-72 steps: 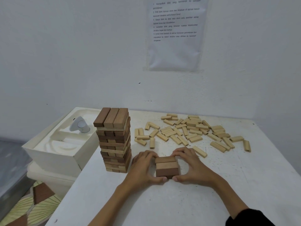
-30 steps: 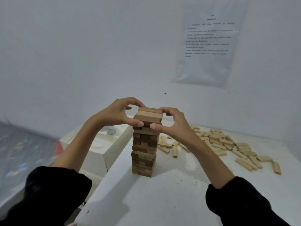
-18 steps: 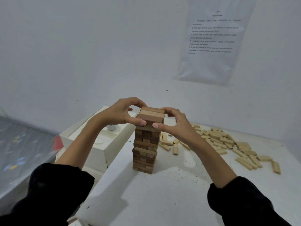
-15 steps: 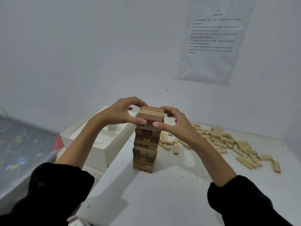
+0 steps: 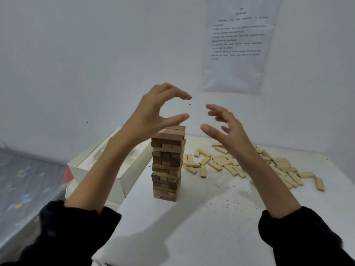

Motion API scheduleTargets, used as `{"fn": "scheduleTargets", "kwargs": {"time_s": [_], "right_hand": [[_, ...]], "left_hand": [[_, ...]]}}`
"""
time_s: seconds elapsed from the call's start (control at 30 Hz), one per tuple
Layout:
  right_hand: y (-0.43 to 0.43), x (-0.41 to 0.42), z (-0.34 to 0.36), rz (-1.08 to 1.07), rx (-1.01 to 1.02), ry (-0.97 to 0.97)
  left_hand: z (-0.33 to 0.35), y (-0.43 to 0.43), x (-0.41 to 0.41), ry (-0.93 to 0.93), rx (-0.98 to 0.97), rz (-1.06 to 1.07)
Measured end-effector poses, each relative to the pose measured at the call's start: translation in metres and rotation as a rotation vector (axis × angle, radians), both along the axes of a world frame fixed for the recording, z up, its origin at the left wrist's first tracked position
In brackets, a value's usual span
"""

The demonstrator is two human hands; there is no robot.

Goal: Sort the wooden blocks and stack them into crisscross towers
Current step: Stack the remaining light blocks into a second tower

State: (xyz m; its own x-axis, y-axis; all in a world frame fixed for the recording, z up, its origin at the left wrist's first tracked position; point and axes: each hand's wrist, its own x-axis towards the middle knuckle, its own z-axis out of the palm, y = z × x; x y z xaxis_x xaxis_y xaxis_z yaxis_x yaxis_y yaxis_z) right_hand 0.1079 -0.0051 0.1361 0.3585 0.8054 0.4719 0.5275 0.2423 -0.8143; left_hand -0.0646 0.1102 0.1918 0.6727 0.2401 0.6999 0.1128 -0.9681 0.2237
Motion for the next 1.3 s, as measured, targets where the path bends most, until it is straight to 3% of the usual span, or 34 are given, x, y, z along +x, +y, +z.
{"fn": "scheduleTargets", "kwargs": {"time_s": [0.1,0.2,0.43,0.57,0.73,0.9,1.13,1.3], "right_hand": [[-0.022,0.018,0.004,-0.077,0.104,0.055],[-0.041,0.043,-0.003,-0.193,0.161,0.104],[-0.073,0.101,-0.072,-0.396,0.025,0.236],[-0.072,0.112,-0.129,-0.483,-0.104,0.111],[-0.062,0.118,-0.183,-0.599,-0.364,-0.133],[-0.056,0.129,-0.185,-0.583,-0.4,-0.258],[-0.054,0.139,-0.19,-0.619,-0.349,-0.264],[-0.077,0.162,-0.183,-0.246,-0.471,-0.121]], "left_hand": [[-0.002,-0.035,0.029,-0.053,0.121,-0.058],[-0.026,-0.066,0.063,-0.027,0.126,-0.103],[-0.127,-0.074,0.141,0.19,-0.262,-0.12],[-0.186,-0.065,0.174,0.286,-0.394,-0.01],[-0.227,-0.059,0.194,0.337,-0.41,0.146],[-0.241,-0.051,0.203,0.366,-0.395,0.219],[-0.246,-0.042,0.215,0.207,-0.415,0.127],[-0.245,-0.044,0.211,0.162,-0.48,0.075]]}}
